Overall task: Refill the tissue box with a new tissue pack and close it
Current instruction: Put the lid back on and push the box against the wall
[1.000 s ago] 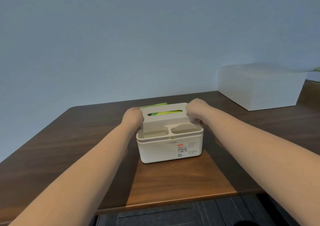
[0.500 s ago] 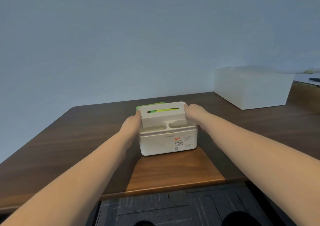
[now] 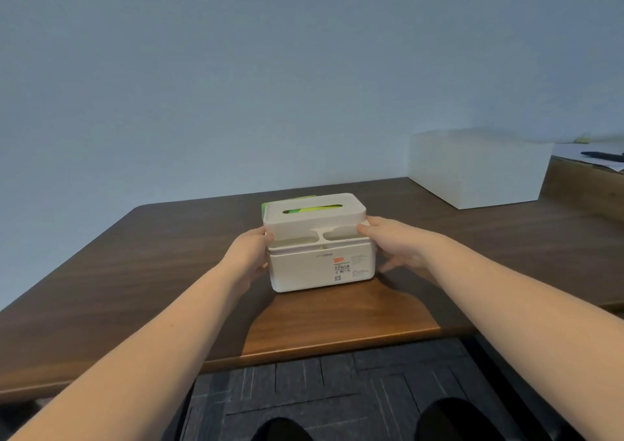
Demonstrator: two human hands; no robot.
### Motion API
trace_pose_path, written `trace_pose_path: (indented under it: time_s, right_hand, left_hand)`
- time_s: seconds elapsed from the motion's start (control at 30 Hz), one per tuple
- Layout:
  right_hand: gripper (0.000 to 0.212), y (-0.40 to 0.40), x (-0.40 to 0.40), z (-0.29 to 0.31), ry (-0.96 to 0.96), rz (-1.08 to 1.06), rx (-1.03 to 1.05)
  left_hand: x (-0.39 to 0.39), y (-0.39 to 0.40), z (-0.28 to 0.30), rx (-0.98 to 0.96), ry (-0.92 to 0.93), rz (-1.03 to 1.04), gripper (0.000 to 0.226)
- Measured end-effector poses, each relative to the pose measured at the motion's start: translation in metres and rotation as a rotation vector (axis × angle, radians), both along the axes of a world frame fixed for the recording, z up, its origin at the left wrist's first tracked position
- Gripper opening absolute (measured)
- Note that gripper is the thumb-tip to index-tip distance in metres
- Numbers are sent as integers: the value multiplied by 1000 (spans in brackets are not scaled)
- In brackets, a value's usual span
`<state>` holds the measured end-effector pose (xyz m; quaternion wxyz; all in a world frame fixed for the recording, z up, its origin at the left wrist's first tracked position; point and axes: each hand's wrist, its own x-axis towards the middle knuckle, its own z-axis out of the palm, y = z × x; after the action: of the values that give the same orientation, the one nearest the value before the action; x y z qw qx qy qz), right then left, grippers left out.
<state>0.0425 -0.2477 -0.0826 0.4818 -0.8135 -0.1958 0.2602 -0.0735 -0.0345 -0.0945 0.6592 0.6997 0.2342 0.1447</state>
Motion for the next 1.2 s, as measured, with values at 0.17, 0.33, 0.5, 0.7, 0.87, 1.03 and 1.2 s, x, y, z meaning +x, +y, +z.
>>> trace_pose_path:
  time_s: [0.17, 0.33, 0.5, 0.7, 0.87, 1.03, 1.2]
  right_hand:
    - [42, 2, -3, -1, 15, 1, 51]
    - [43, 3, -4, 4, 13, -4, 31]
    - [44, 1, -7, 4, -11, -12, -12]
    - [44, 2, -3, 6, 19, -27, -71]
    - [46, -3, -3, 6, 27, -156, -155]
    - [21, 12, -8, 5, -77, -288, -146]
    - [4, 14, 4, 8, -153, -354, -141]
  left_hand:
    - [2, 7, -3, 56, 10, -15, 44]
    - [0, -1, 1, 68, -23, -30, 40]
    - [-3, -9, -10, 114, -44, -82, 31]
    - [-4, -4, -5, 167, 71, -59, 30]
    - [3, 2, 2, 239, 178, 147, 19]
    - [1, 3, 1, 469, 195, 236, 26]
    - [12, -3, 7, 589, 170, 274, 36]
